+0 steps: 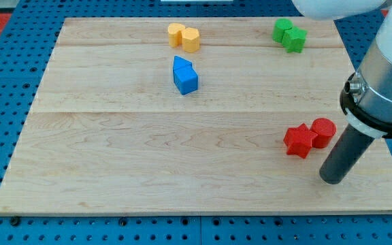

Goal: Separate the red circle from red star

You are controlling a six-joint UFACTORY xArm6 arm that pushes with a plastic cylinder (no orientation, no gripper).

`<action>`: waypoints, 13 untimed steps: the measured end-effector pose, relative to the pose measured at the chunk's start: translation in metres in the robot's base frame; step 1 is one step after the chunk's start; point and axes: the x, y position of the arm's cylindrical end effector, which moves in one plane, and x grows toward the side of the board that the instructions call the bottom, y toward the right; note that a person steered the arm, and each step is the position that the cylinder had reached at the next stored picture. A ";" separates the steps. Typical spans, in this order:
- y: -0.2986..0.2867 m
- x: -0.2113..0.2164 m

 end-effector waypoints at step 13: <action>0.001 -0.111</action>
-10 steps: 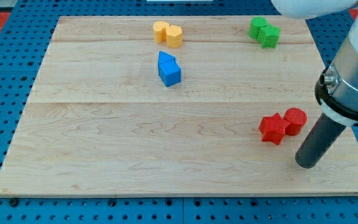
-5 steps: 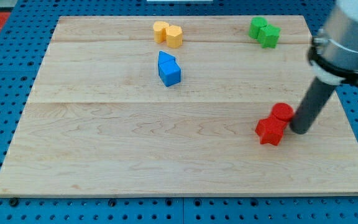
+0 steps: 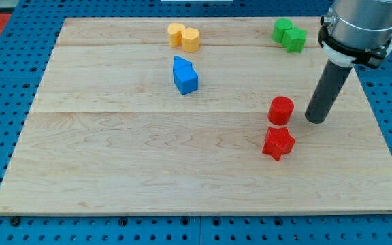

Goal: Separate the red circle from red star

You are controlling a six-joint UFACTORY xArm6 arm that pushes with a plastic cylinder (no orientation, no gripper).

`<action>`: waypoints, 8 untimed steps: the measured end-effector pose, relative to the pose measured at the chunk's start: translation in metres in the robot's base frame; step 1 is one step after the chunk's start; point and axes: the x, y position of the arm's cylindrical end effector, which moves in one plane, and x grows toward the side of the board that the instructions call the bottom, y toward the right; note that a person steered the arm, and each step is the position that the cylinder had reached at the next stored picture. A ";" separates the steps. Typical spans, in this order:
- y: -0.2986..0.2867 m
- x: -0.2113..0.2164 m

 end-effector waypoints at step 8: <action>-0.020 -0.002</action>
